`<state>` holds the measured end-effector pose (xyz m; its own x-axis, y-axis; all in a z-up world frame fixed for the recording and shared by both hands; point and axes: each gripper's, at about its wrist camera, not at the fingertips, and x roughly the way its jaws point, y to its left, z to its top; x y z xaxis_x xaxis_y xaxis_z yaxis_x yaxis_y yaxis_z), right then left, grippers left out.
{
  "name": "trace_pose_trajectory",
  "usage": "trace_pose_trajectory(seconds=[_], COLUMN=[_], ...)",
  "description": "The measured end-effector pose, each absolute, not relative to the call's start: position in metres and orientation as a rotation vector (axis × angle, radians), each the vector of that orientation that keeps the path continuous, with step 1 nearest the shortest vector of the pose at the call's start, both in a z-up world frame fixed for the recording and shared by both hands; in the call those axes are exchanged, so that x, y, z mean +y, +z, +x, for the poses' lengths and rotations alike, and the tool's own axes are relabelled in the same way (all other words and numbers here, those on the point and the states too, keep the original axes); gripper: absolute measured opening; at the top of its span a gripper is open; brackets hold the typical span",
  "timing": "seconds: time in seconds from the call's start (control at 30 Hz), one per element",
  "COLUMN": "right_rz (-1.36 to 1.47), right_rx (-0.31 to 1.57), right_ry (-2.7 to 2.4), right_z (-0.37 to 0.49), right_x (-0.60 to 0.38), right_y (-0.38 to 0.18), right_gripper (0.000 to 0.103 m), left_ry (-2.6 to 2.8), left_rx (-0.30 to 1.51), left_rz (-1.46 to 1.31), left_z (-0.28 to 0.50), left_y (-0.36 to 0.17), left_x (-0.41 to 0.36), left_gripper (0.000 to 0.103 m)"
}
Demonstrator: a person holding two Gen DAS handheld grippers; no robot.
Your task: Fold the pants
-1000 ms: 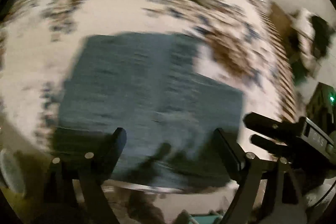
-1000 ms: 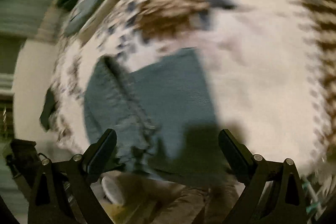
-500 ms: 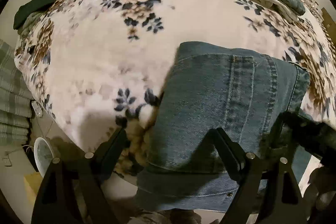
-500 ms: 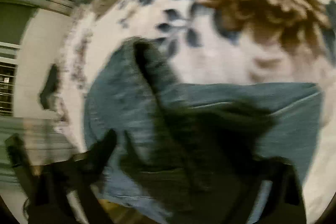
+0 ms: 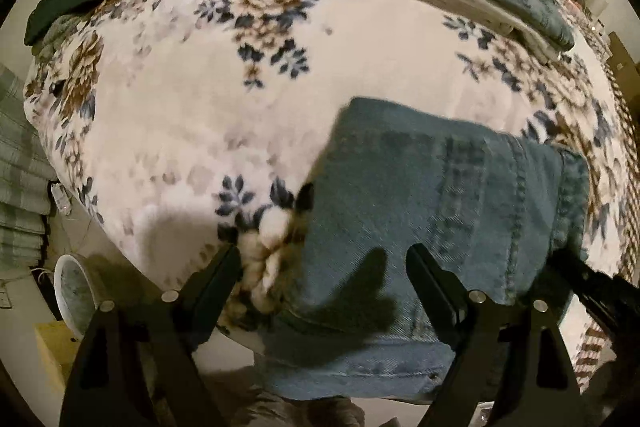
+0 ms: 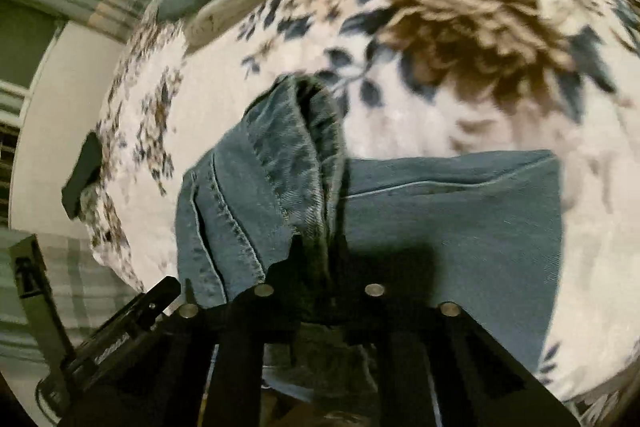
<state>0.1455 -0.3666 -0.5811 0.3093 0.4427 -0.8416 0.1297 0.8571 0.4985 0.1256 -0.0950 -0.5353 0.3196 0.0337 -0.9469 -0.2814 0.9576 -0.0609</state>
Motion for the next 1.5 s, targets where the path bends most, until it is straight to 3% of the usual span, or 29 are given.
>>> trace_pose_trajectory(seconds=[0.43, 0.87, 0.97, 1.0, 1.07, 1.1, 1.17, 1.2, 1.23, 1.27, 1.37, 1.4, 1.43, 1.47, 1.5], right_rz=[0.595, 0.708, 0.832, 0.852, 0.891, 0.908, 0.93, 0.933, 0.94, 0.959, 0.994, 0.992, 0.95, 0.908, 0.859], right_rx=[1.204, 1.337, 1.339, 1.336, 1.296, 1.284, 1.281, 1.28, 1.276, 1.268, 1.259, 1.244, 1.202, 1.194, 1.192], right_ry=[-0.044, -0.217, -0.173, -0.164, -0.12, -0.09, -0.058, -0.052, -0.045, -0.036, -0.009, -0.005, -0.012, -0.008, -0.028], right_z=[0.072, 0.041, 0.036, 0.034, 0.03, 0.03, 0.034, 0.037, 0.041, 0.047, 0.065, 0.071, 0.076, 0.082, 0.09], right_x=[-0.51, -0.596, -0.611, -0.615, -0.624, -0.627, -0.632, -0.634, -0.635, -0.638, -0.635, -0.632, -0.629, -0.624, -0.615], right_y=[-0.546, -0.624, -0.628, -0.627, -0.622, -0.621, -0.623, -0.623, -0.626, -0.63, -0.638, -0.636, -0.629, -0.624, -0.619], right_gripper=[0.013, 0.016, 0.028, 0.048, 0.078, 0.081, 0.081, 0.081, 0.081, 0.081, 0.081, 0.072, 0.057, 0.024, 0.015], left_ry=[0.135, -0.081, -0.12, -0.145, -0.171, -0.192, -0.222, -0.234, -0.261, -0.288, -0.308, -0.313, -0.316, -0.314, -0.309], left_rx=[1.206, 1.277, 1.32, 1.327, 1.342, 1.353, 1.357, 1.353, 1.344, 1.341, 1.317, 1.311, 1.307, 1.303, 1.3], left_rz=[-0.283, -0.353, -0.371, -0.392, -0.424, -0.445, -0.469, -0.474, -0.483, -0.487, -0.433, -0.425, -0.425, -0.423, -0.414], left_z=[0.137, 0.187, 0.208, 0.216, 0.223, 0.228, 0.233, 0.234, 0.235, 0.235, 0.234, 0.233, 0.232, 0.232, 0.233], left_y=[-0.52, -0.552, -0.569, -0.575, -0.584, -0.59, -0.596, -0.598, -0.599, -0.6, -0.598, -0.598, -0.599, -0.599, -0.599], left_x=[-0.108, -0.156, -0.164, -0.167, -0.169, -0.171, -0.173, -0.174, -0.175, -0.177, -0.181, -0.18, -0.178, -0.175, -0.172], left_gripper=[0.084, 0.084, 0.084, 0.084, 0.084, 0.084, 0.084, 0.078, 0.059, 0.049, 0.039, 0.035, 0.032, 0.029, 0.027])
